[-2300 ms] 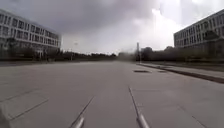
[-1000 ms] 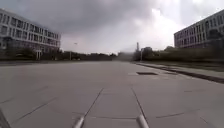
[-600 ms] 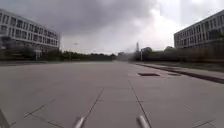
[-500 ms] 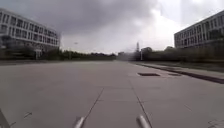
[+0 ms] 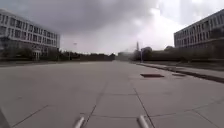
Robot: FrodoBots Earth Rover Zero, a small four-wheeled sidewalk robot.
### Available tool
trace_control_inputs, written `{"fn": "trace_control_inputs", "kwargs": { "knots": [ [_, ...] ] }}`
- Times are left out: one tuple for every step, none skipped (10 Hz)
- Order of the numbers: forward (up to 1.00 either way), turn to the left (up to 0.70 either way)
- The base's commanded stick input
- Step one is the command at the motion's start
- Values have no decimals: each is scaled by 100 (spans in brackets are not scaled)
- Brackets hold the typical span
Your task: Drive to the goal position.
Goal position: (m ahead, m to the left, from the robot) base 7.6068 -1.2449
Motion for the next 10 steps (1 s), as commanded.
{"fn": "trace_control_inputs", "kwargs": {
  "knots": [
    [70, 0],
    [70, 0],
    [70, 0],
    [70, 0],
    [70, 0],
    [70, 0],
    [70, 0],
    [70, 0],
    [70, 0],
    [70, 0]
  ]
}}
